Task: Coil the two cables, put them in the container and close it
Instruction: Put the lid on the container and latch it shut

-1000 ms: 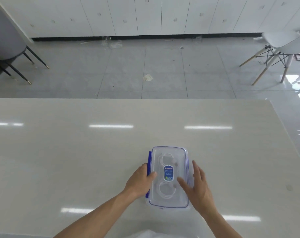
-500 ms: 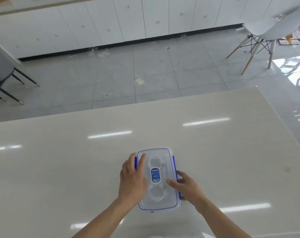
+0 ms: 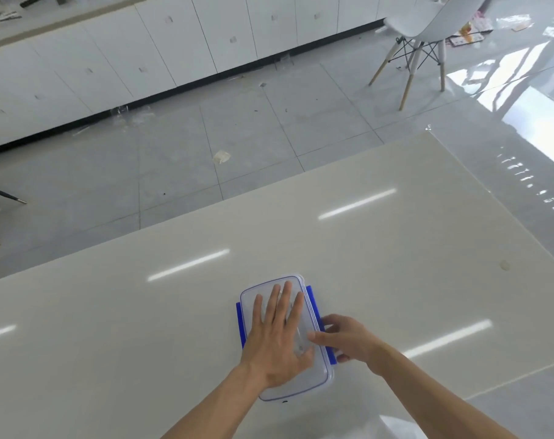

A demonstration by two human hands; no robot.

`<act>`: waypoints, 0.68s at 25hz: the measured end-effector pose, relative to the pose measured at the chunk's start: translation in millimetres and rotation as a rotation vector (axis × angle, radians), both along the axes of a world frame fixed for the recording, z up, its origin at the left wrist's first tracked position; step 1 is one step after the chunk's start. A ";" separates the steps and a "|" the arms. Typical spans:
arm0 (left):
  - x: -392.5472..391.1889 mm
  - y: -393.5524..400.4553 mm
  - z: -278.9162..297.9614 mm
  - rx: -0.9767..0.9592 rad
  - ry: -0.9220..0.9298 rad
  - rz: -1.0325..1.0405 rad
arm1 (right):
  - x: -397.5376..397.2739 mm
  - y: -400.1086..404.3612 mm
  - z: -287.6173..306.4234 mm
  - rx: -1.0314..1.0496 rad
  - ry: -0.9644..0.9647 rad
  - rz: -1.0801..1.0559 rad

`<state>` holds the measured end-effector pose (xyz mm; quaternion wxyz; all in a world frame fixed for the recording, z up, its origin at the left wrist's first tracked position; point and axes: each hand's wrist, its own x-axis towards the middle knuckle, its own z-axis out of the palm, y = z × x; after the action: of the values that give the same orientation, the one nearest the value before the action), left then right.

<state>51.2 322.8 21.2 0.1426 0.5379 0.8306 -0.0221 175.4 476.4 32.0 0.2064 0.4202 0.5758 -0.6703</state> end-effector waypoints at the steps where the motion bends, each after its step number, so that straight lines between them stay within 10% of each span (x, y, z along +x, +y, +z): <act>1: 2.3 0.5 -1.0 0.002 0.011 0.012 | -0.1 0.3 -1.1 -0.003 -0.001 -0.003; 17: 2.4 3.3 -3.0 0.031 0.011 0.026 | -11.0 -10.4 2.7 0.510 -0.064 0.245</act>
<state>53.5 326.1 18.2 0.1298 0.5292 0.8384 -0.0105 164.4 466.1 34.7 0.1916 0.4065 0.7655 -0.4605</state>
